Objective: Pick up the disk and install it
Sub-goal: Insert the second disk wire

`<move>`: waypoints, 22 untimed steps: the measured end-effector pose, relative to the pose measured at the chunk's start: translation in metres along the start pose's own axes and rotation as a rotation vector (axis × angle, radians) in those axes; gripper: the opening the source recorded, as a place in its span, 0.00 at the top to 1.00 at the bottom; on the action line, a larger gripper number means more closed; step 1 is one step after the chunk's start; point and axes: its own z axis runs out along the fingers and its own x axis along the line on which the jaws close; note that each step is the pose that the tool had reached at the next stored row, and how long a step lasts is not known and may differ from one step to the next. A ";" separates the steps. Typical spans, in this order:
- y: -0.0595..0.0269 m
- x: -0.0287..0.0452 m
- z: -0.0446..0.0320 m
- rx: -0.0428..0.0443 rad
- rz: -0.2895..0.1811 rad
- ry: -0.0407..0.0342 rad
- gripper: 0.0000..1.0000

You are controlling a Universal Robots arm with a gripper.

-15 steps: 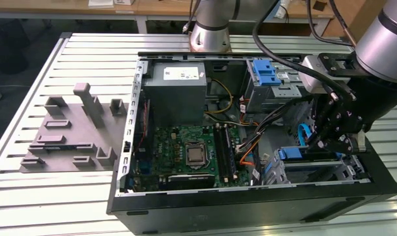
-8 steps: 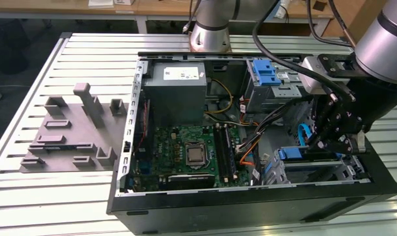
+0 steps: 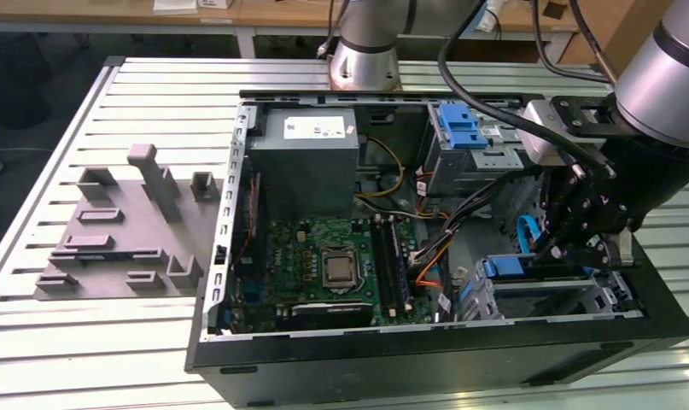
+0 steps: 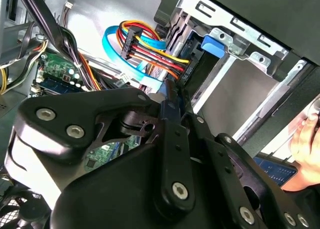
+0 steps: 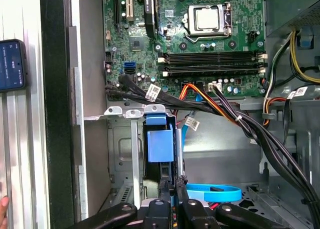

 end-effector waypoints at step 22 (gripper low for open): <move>-0.0004 0.0000 -0.0003 0.0000 0.000 0.0001 0.77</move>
